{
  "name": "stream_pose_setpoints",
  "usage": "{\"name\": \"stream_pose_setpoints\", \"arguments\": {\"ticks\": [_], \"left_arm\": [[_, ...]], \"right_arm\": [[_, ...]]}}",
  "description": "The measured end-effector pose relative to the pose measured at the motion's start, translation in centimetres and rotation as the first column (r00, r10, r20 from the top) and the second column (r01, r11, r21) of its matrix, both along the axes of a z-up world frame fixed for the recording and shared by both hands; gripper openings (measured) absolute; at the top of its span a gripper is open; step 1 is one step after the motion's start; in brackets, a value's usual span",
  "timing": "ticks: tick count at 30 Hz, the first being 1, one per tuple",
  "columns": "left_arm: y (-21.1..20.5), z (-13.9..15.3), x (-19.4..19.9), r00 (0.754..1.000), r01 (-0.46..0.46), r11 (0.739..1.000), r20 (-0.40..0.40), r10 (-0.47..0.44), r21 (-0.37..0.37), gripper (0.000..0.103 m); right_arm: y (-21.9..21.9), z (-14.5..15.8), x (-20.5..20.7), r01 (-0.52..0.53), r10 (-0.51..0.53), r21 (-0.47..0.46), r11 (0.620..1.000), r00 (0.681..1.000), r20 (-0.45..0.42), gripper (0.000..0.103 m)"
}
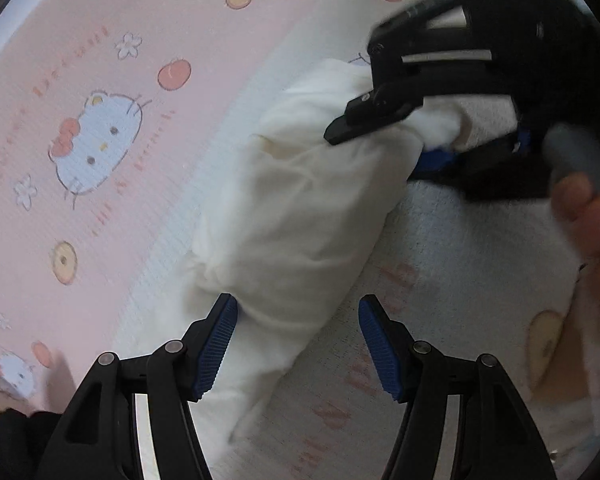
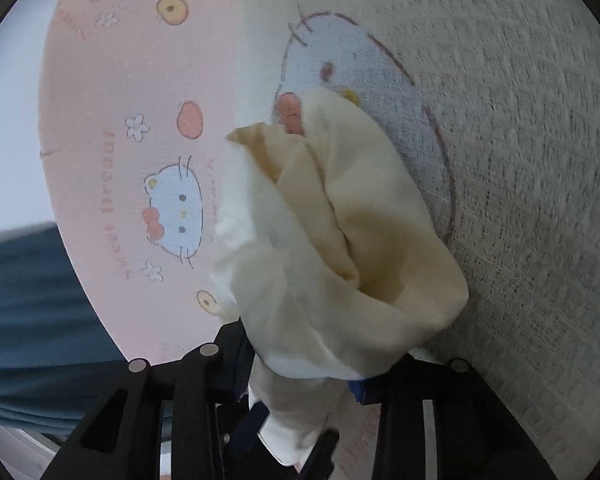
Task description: Fold clothes
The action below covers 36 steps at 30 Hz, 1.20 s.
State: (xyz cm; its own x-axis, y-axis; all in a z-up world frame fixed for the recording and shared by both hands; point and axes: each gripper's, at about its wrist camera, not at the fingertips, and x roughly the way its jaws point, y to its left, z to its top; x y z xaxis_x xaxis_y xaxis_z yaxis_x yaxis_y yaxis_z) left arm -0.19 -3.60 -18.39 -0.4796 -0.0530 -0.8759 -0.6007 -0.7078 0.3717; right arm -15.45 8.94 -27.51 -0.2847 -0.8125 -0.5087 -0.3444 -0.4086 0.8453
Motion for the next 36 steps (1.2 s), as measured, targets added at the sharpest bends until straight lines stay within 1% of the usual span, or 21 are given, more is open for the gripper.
{"name": "stream_pose_setpoints", "arguments": {"ticks": [2, 4, 6, 8, 10, 13, 15, 17, 19, 21, 22, 23, 25, 26, 28, 29, 30, 33, 34, 35, 36], "left_arm": [[0.2, -0.2, 0.3, 1.0, 0.007, 1.0, -0.014, -0.008, -0.014, 0.065], [0.5, -0.4, 0.5, 1.0, 0.018, 0.999, -0.017, -0.019, -0.026, 0.069], [1.0, -0.5, 0.9, 0.999, 0.026, 0.998, -0.035, -0.028, -0.054, 0.07], [1.7, -0.6, 1.5, 0.996, 0.061, 0.994, -0.054, -0.066, -0.096, 0.071], [2.8, -0.8, 2.0, 0.989, 0.107, 0.981, -0.082, -0.121, -0.159, 0.071], [4.0, -0.8, 2.0, 0.98, 0.145, 0.973, -0.107, -0.166, -0.177, 0.071], [4.1, -0.8, 1.7, 0.981, 0.145, 0.976, -0.107, -0.164, -0.166, 0.071], [4.0, 0.0, 0.8, 0.988, 0.087, 0.984, -0.117, -0.106, -0.154, 0.071], [3.9, 1.9, 0.8, 0.984, 0.085, 0.99, -0.148, -0.101, -0.115, 0.071], [4.6, 3.1, 0.4, 0.975, 0.115, 0.987, -0.177, -0.134, -0.112, 0.075], [4.8, 2.9, 0.4, 0.976, 0.125, 0.984, -0.164, -0.145, -0.123, 0.082], [4.9, 2.6, 0.4, 0.977, 0.135, 0.982, -0.149, -0.155, -0.134, 0.084], [5.3, 1.2, 0.3, 0.986, 0.145, 0.983, -0.07, -0.153, -0.11, 0.084], [5.5, 0.6, 0.2, 0.988, 0.141, 0.983, -0.046, -0.147, -0.115, 0.084], [6.3, -0.9, 0.3, 0.987, 0.142, 0.977, -0.056, -0.152, -0.157, 0.084], [6.5, -1.0, 0.3, 0.984, 0.147, 0.977, -0.078, -0.161, -0.155, 0.087], [6.6, -0.9, 0.3, 0.982, 0.148, 0.979, -0.094, -0.162, -0.143, 0.088], [5.7, -0.6, -1.4, 0.992, 0.079, 0.994, -0.094, -0.086, -0.076, 0.09], [5.1, -0.7, -2.2, 0.994, 0.053, 0.997, -0.092, -0.058, -0.056, 0.099], [4.6, -0.7, -2.9, 0.995, 0.027, 0.999, -0.09, -0.03, -0.036, 0.103], [4.0, -0.8, -3.4, 0.998, 0.023, 1.0, -0.067, -0.022, 0.007, 0.103]], "right_arm": [[-0.3, 1.0, -0.3, -0.029, 0.031, 0.042, 0.999, 0.998, -0.047, 0.035], [-0.7, 1.6, -0.6, -0.051, 0.054, 0.045, 0.998, 0.995, -0.08, 0.035], [-0.7, 2.0, -0.8, -0.059, 0.063, 0.042, 0.997, 0.994, -0.091, 0.035], [-0.8, 2.1, -0.8, -0.063, 0.064, 0.017, 0.998, 0.993, -0.098, 0.035], [-0.9, 2.1, -0.8, -0.068, 0.069, 0.011, 0.998, 0.992, -0.102, 0.035], [-1.3, 2.4, -0.7, -0.075, 0.074, -0.002, 0.997, 0.991, -0.111, 0.035], [-1.5, 2.5, -0.7, -0.082, 0.082, 0.004, 0.997, 0.99, -0.118, 0.035], [-1.2, 2.2, -0.5, -0.077, 0.076, -0.008, 0.997, 0.991, -0.106, 0.035], [-0.9, 1.8, -0.3, -0.073, 0.071, -0.022, 0.997, 0.993, -0.091, 0.035], [-0.4, 1.6, 0.1, -0.071, 0.069, -0.031, 0.997, 0.994, -0.087, 0.035], [-0.2, 1.6, 0.3, -0.072, 0.068, -0.036, 0.997, 0.994, -0.088, 0.035], [0.1, 1.6, 0.5, -0.074, 0.07, -0.039, 0.997, 0.993, -0.092, 0.035], [0.2, 1.8, 0.7, -0.079, 0.075, -0.041, 0.996, 0.992, -0.1, 0.035], [0.4, 1.8, 0.9, -0.079, 0.074, -0.047, 0.996, 0.992, -0.102, 0.035], [0.5, 1.8, 1.0, -0.08, 0.073, -0.064, 0.995, 0.992, -0.102, 0.035], [0.6, 1.7, 1.0, -0.078, 0.071, -0.073, 0.994, 0.993, -0.099, 0.035], [0.7, 1.6, 1.1, -0.074, 0.066, -0.083, 0.994, 0.993, -0.094, 0.035], [0.9, 1.2, 1.1, -0.061, 0.053, -0.111, 0.992, 0.996, -0.072, 0.035], [1.0, 1.0, 1.1, -0.058, 0.05, -0.117, 0.991, 0.997, -0.065, 0.035], [1.1, 0.9, 1.1, -0.055, 0.048, -0.12, 0.991, 0.997, -0.06, 0.035], [1.1, 0.9, 1.1, -0.054, 0.047, -0.121, 0.991, 0.997, -0.058, 0.035]]}}
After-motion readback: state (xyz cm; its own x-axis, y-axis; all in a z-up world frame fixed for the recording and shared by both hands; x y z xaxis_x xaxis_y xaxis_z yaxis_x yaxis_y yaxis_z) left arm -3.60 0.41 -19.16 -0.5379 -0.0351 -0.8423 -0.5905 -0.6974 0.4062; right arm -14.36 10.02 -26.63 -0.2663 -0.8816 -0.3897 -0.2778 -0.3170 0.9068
